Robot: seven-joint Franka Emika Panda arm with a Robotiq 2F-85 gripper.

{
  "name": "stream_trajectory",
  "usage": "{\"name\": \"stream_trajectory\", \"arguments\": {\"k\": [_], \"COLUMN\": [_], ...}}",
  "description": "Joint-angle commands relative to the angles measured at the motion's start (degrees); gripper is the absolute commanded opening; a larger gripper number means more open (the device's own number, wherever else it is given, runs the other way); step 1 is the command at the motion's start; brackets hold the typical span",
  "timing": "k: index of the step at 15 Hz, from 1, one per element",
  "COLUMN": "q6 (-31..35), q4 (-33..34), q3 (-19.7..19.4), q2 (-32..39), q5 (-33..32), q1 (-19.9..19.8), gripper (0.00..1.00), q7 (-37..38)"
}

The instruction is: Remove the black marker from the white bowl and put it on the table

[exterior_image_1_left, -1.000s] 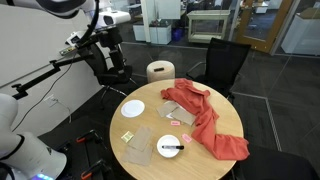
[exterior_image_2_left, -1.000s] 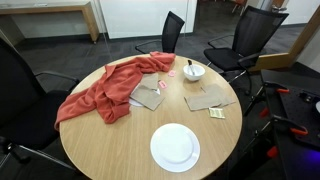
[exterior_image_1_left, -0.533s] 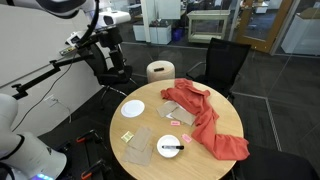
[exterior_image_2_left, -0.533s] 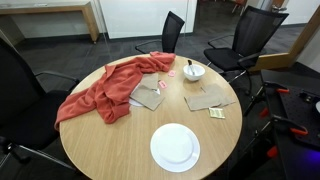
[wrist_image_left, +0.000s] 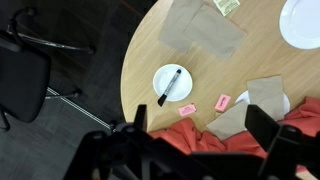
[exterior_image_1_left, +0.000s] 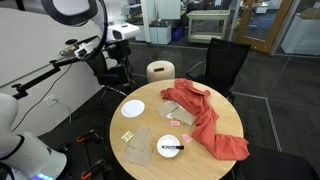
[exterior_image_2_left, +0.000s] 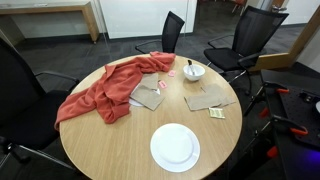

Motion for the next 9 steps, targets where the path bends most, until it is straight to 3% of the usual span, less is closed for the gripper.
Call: {"name": "stream_trajectory", "arguments": {"k": [1, 9], "q6": [6.14, 24.74], "q4": [-0.58, -2.84], "q3": [-2.29, -4.94], "q2": [3.91, 14.58], "q5": [2.42, 4.5], "q1": [-1.03, -2.22], "gripper": [1.0, 1.0], "q7": [2.24, 6.82]}}
